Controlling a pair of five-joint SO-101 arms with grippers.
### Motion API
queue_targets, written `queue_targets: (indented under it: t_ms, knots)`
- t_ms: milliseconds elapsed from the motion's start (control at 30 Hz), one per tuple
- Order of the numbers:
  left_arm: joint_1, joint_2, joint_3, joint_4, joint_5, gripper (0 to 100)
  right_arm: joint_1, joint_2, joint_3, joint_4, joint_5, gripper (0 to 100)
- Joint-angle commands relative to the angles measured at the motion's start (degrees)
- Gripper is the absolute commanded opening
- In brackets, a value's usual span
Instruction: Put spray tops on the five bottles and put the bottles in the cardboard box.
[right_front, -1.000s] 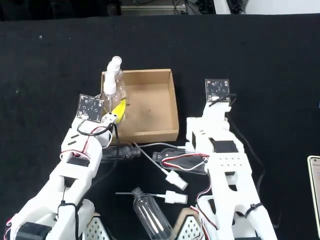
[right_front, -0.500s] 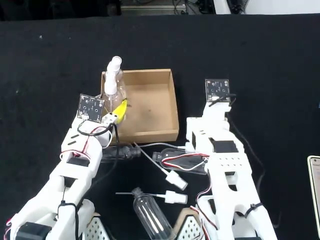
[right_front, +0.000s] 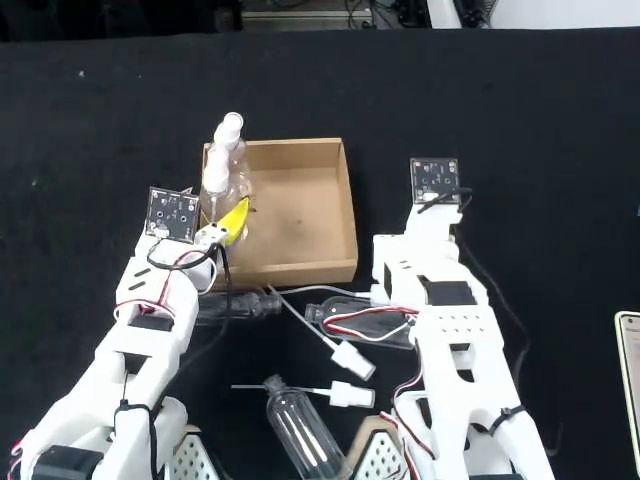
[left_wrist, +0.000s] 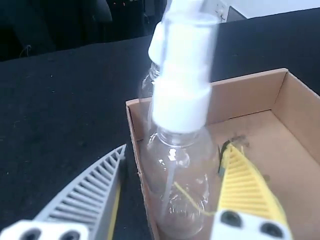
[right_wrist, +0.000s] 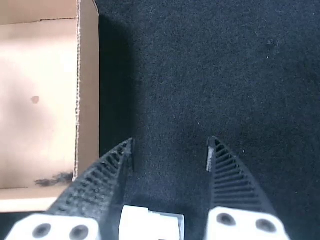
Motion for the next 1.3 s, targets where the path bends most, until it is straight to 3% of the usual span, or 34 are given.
queue_targets:
  t_ms: [0,100,467,567,733,867,1033,1267]
  knots:
    - [0.1,-3.7,-0.7,-0.5,-0.3,27,-0.7,-2.9,-1.7,0.0,0.3,20.8]
    - [0.4,-7.5,-3.2,8.9,0.0,27,-0.7,-2.9,-1.7,-0.1,0.3,20.8]
    - [0.2,-23.2,-21.4,56.0,-0.3,27,-0.7,-2.9,-1.8,-0.1,0.3,20.8]
    - [0.3,-22.6,-25.2,63.8,-0.3,24,-0.7,-2.9,-1.8,-0.1,0.3,20.8]
    - [0.6,-17.1,-28.6,70.0,0.0,2,-0.7,-2.9,-1.8,-0.1,0.3,20.8]
    - [4.2,-12.3,-29.1,72.4,0.2,2,-0.7,-2.9,-1.8,-0.1,0.3,20.8]
    - [4.4,-8.1,-29.1,67.9,4.7,3,-0.7,-2.9,-1.8,-0.1,0.3,20.8]
    - [4.8,-4.4,-28.4,63.3,5.4,3,-0.7,-2.9,-1.9,-0.1,0.3,20.8]
